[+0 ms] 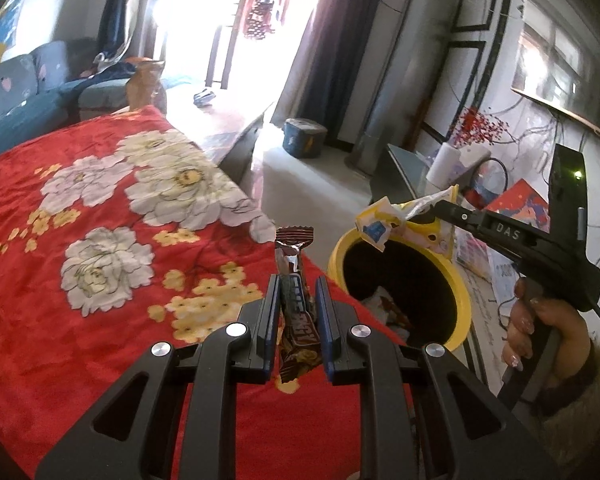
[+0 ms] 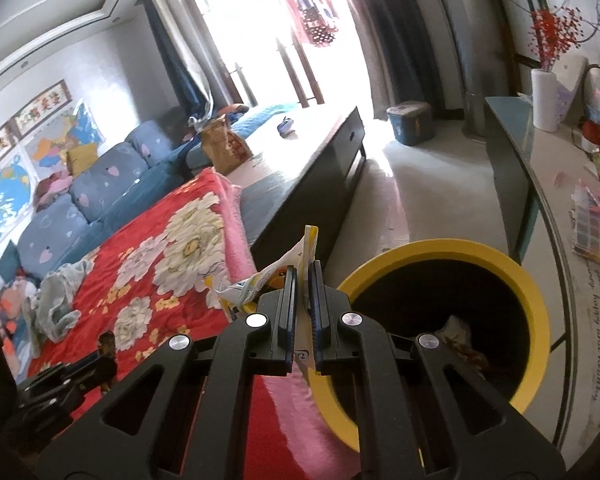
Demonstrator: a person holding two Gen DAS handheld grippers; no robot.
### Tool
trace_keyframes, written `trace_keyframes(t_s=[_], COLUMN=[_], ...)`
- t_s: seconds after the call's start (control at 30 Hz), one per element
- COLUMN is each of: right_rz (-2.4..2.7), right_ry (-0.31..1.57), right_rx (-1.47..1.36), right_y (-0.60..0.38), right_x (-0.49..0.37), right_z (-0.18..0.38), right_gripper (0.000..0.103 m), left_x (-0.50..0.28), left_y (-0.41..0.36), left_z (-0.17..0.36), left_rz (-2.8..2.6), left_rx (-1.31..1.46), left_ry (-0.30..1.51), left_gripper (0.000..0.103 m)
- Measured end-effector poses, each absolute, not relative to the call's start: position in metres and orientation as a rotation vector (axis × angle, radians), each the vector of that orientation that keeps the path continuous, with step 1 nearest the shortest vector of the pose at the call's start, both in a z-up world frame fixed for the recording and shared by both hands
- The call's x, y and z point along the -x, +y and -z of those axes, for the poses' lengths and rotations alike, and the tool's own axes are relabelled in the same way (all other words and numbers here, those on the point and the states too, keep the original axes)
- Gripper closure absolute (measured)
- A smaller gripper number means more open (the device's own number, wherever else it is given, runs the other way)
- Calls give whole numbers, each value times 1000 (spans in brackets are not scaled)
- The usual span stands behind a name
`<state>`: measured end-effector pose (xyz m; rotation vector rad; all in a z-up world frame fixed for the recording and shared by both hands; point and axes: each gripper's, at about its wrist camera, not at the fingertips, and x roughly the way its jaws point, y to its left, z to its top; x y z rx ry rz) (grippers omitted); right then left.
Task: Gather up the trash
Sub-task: 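Carry the chocolate wrapper and snack box with both tools over the yellow bin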
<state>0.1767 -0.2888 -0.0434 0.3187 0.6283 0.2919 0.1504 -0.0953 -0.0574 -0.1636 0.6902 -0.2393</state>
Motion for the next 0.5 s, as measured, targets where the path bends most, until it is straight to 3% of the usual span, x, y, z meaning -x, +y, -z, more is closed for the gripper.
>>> trace_keyframes(t_s=[0.5], right_rz=[-190], right_ry=[616], right_rx=[-371], right_y=[-334], right_x=[-168], right_z=[51], right_gripper=[100], left_x=[-153], left_y=[-147], left_z=[51], left_rz=[318], left_rx=[70], left_ry=[689], left_gripper=[86])
